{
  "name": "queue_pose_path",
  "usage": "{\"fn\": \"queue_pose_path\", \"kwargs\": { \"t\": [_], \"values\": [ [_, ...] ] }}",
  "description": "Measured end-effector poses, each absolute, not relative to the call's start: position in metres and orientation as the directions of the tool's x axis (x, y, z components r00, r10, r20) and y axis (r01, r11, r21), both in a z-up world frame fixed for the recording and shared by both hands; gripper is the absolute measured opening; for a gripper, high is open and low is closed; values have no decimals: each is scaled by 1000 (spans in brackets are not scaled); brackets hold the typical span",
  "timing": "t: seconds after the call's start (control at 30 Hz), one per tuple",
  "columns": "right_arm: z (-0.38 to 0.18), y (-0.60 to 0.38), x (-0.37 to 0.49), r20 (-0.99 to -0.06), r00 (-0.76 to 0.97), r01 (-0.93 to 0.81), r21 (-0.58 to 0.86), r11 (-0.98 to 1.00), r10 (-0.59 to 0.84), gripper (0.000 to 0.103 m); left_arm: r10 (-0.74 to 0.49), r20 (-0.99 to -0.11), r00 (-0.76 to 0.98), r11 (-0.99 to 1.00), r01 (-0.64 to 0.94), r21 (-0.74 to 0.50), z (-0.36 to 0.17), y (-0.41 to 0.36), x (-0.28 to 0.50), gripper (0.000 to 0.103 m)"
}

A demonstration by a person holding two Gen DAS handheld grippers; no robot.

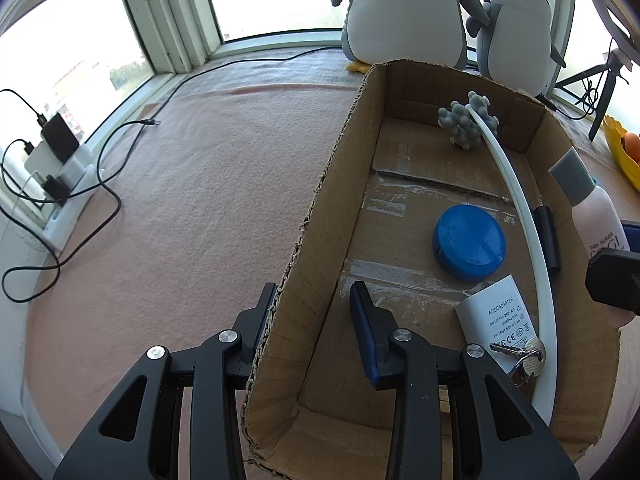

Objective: Organize rigid objects
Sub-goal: 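Carry the spray bottle into the box and open the right gripper, then move the open right gripper to the patterned lighter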

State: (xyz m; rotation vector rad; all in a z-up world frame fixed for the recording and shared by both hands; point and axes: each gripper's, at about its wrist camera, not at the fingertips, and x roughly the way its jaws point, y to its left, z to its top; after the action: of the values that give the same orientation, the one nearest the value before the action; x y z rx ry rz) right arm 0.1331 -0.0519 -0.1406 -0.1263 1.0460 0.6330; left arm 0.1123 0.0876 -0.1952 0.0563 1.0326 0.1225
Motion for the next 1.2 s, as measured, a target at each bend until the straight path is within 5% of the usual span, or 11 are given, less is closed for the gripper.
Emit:
{"fn": "queue_pose_path", "kwargs": {
  "t": [0.2,0.33,0.8,1.2],
  "values": [
    [-141,-49,130,-832,338,-557,200,806,440,20,127,-852,507,992,-76,103,-195,87,112,35],
    [-136,-48,126,-826,362,-560,178,809,432,46,127,-852,508,992,-79,101,-196,87,113,35],
    [-128,-72,125,-812,401,-522,176,834,423,47,127,-852,508,992,-81,100,-196,87,113,35],
    [-139,-175,129,-822,447,-303,231,924,352,47,124,-852,509,992,-84,94,-196,86,112,35]
  ]
}}
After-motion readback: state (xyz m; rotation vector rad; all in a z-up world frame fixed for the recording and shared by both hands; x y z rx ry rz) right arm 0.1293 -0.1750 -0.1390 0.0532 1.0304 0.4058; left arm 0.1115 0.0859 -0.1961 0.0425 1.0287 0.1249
